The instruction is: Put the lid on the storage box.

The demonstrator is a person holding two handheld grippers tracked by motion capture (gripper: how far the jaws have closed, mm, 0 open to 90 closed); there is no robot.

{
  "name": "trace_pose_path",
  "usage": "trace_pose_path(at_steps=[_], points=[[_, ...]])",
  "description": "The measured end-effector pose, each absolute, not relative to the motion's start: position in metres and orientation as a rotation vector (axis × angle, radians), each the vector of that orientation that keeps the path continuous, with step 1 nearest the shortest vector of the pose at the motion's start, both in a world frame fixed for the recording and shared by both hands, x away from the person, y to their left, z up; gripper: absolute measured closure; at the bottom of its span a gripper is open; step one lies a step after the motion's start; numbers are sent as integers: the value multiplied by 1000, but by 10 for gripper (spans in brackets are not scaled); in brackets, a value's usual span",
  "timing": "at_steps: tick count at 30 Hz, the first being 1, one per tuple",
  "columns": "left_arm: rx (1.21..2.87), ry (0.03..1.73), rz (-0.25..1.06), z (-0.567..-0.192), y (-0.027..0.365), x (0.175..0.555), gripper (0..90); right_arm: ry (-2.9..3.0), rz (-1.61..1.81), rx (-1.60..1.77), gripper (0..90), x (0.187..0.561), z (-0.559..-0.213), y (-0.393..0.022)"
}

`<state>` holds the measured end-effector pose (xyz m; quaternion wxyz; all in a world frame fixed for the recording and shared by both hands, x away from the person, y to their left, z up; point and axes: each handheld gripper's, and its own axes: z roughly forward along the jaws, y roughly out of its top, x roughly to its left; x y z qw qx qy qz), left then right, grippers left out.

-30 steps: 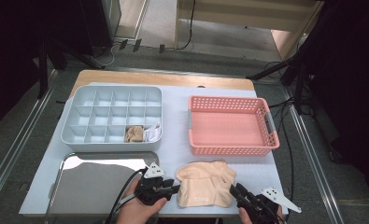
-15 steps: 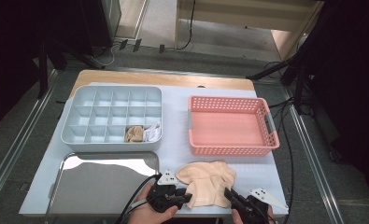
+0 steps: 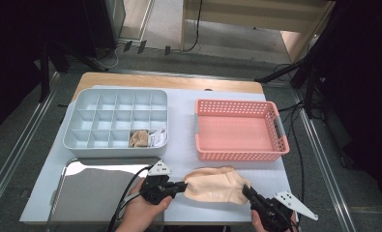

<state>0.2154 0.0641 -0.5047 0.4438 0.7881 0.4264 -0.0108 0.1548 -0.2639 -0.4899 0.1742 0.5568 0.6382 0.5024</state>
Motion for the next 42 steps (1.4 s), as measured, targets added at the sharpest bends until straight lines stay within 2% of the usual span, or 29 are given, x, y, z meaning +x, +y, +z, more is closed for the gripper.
trace_pose_path(at_steps=[7, 12, 14, 16, 20, 24, 29, 39, 42], points=[[2000, 1112, 50, -507, 54, 232, 876, 1853, 1353, 1660, 870, 185, -507, -268], [1991, 1146, 75, -515, 54, 232, 697, 1849, 1337, 1648, 804, 191, -520, -269], [1978, 1166, 73, -516, 57, 232, 654, 1817, 1349, 1654, 760, 191, -521, -274], [1974, 1161, 54, -518, 57, 231, 631, 1804, 1366, 1682, 757, 191, -522, -278], [1950, 1135, 73, -518, 55, 227, 645, 1831, 1400, 1695, 743, 192, -524, -279], [1944, 1108, 80, -516, 53, 225, 749, 1845, 1358, 1688, 838, 194, -526, -272], [1969, 1110, 92, -517, 52, 225, 874, 1842, 1347, 1663, 861, 194, -524, -269], [1953, 1121, 127, -515, 58, 223, 893, 1820, 1372, 1560, 863, 195, -520, -266], [1995, 1115, 122, -519, 56, 223, 885, 1853, 1322, 1585, 860, 201, -527, -265]])
